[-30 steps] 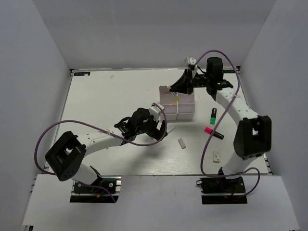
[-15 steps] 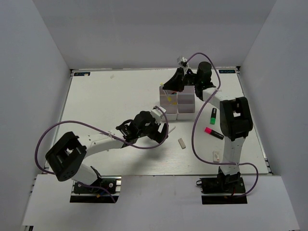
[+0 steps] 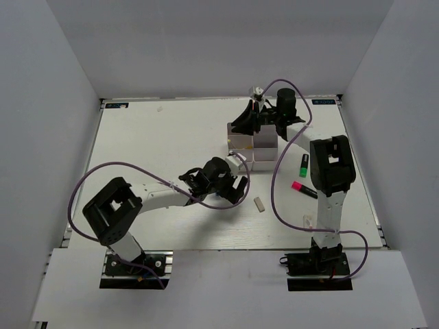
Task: Sort the stationery into containers
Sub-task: Place the pen in the storage box, then pick up the pen from the center of the board.
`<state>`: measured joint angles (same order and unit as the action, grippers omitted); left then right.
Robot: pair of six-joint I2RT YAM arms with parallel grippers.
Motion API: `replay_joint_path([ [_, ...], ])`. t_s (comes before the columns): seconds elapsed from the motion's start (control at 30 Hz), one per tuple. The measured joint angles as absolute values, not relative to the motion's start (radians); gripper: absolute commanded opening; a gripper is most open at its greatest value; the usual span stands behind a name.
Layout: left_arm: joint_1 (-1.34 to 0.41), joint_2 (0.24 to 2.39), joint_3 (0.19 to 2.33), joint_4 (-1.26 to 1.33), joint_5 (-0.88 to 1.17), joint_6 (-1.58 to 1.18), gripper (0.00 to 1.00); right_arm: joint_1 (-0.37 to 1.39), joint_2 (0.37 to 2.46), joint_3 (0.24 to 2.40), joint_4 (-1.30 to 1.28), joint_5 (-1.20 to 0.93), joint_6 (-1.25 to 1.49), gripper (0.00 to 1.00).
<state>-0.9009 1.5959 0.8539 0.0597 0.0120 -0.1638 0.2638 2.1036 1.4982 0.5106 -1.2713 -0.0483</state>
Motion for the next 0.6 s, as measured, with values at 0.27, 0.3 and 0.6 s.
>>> replay_joint_path([
  [0.27, -0.909, 1.696, 0.946, 0.051, -0.023, -0.107, 0.80, 0.243, 1.998, 1.427, 0.359, -1.239, -0.139, 0.41],
  [0.3, -0.910, 1.712, 0.963, 0.049, -0.023, -0.098, 0.78, 0.235, 1.956, 1.417, 0.321, -1.224, -0.152, 0.41],
  [0.6, -0.916, 1.870, 1.132, -0.036, -0.022, -0.049, 0.53, 0.137, 1.533, 1.276, 0.003, -1.053, -0.338, 0.40],
])
